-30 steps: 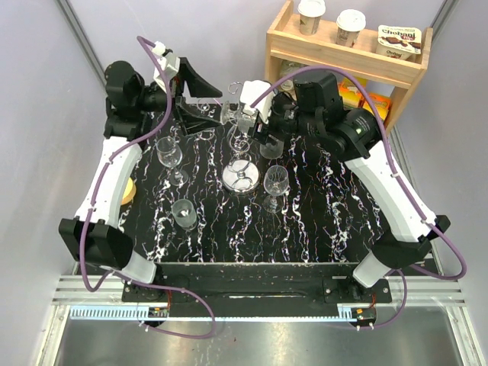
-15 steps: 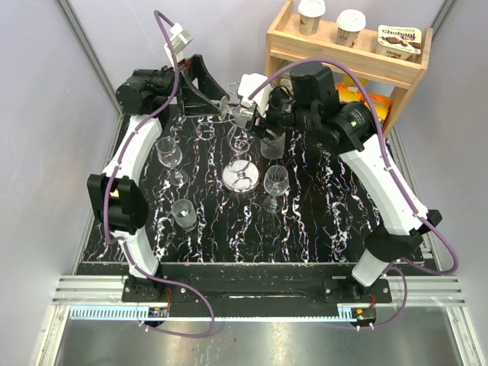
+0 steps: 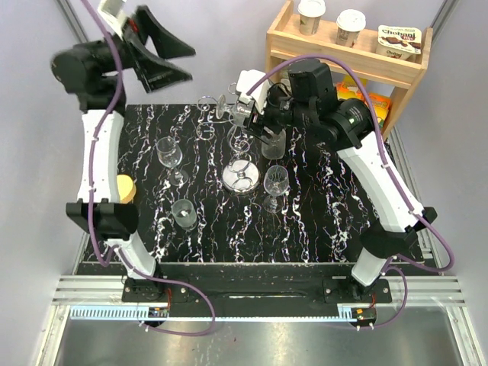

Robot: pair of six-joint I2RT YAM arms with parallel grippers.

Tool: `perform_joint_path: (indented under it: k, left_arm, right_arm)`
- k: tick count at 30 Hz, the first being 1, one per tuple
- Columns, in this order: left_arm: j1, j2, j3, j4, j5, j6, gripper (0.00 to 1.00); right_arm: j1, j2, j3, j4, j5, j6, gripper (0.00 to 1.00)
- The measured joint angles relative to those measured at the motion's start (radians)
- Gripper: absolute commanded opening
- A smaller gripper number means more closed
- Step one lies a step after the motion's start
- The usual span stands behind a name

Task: Place the wine glass upside down on the wine glass rack
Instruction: Turn the wine glass upside down at the wine rack.

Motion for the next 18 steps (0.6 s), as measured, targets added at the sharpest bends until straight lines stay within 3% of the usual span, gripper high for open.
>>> perform_joint_path:
  k: [2,3,7,12,18]
  left_arm:
    - [0.02,-0.015,0.104,-0.356,-0.066,0.261,0.99]
    - [0.023,-0.018,0.144,-0.451,-0.089,0.325,0.99]
    - [0.017,-0.101,0.131,-0.609,-0.116,0.47,0.99]
    - [0.011,-0.253,-0.008,-1.044,-0.22,0.941,0.99]
    - [0.006,-0.34,-0.215,-1.247,-0.226,1.267,0.99]
  right_arm:
    - [0.0,0.0,0.007,-0.007,-0.003,0.007,0.0]
    - [0.0,0.0,0.011,-0.009,-0.005,0.011,0.0]
    - [0.0,0.0,0.018,-0.018,-0.017,0.026,0.0]
    - [0.0,0.0,0.027,-0.029,-0.044,0.059,0.0]
    - [0.0,0.0,0.03,-0.031,-0.075,0.086,0.0]
